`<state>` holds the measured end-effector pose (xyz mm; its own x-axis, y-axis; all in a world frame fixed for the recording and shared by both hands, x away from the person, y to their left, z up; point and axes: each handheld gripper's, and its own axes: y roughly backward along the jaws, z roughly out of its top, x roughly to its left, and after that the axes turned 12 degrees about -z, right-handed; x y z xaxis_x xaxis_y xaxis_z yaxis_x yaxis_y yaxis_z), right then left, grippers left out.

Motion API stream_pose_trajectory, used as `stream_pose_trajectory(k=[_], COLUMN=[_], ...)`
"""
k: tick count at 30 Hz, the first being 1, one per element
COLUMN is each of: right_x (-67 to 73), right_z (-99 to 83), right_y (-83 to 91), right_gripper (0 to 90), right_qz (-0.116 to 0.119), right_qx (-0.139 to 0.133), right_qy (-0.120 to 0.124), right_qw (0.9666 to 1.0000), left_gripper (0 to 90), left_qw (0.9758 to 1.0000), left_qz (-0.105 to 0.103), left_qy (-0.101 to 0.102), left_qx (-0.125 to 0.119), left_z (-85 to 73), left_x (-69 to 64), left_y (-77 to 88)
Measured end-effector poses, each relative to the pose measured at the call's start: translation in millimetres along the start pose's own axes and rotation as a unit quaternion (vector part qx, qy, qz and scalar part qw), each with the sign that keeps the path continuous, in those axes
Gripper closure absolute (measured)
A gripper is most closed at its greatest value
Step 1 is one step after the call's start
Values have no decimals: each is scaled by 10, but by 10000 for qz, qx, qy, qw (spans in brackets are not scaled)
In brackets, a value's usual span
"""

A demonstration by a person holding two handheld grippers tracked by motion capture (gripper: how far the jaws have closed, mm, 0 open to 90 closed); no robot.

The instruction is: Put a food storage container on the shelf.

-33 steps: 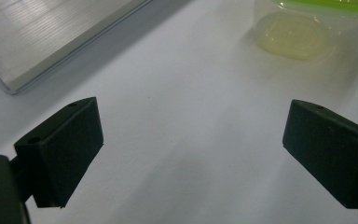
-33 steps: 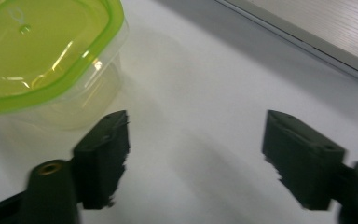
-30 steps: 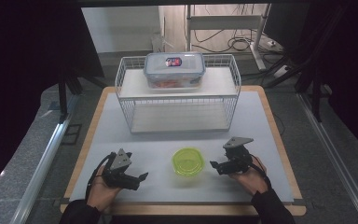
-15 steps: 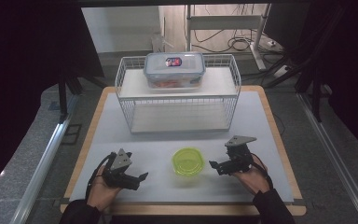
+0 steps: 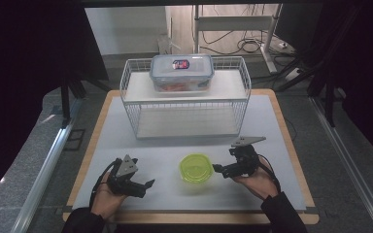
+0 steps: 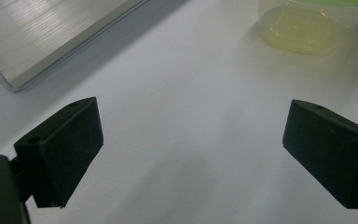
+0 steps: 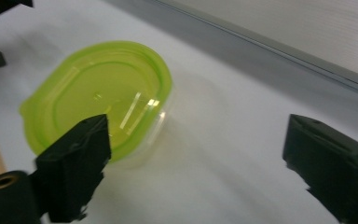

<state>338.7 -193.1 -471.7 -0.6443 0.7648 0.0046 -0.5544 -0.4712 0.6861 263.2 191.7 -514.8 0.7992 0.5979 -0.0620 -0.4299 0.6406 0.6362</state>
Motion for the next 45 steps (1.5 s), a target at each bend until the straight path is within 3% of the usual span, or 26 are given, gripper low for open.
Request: stream_pose_trajectory(k=[6,13,17,21,25,27,31,38,40,45], right_x=[97,111,68,-1,-68,-80,-102,-146,-147,-108], right_z=[70,122,146,150,127,117,114,95,91,108], right_y=[-49,-247,-337,-380,-381,-389,-406,-430,-437,-408], right_gripper=[264,418,542,606,683,691,691,783,795,802], right_qz=[254,656,978,1214,1332,1286,1399,1656,1783,1729], right_qx=[77,426,547,623,687,735,796,908,924,912], right_qy=[30,-268,-518,-839,-1101,-1075,-1154,-1462,-1560,-1474], right_qw=[9996,9966,9923,9871,9826,9831,9802,9711,9671,9696], left_gripper=[49,49,49,50,50,50,49,50,50,50], left_qw=[10000,10000,10000,10000,10000,10000,10000,9999,9999,9999], left_qz=[4,-14,-16,-21,-20,-20,-24,-17,-16,-10], left_qy=[-19,-38,-52,-64,-68,-74,-81,-100,-103,-110], left_qx=[19,19,26,25,27,38,50,58,54,44], left_z=[1,2,2,2,3,3,4,4,4,4], left_x=[-5,-8,-10,-13,-14,-15,-17,-20,-20,-22], left_y=[-9,-11,-14,-13,-14,-16,-19,-20,-18,-15])
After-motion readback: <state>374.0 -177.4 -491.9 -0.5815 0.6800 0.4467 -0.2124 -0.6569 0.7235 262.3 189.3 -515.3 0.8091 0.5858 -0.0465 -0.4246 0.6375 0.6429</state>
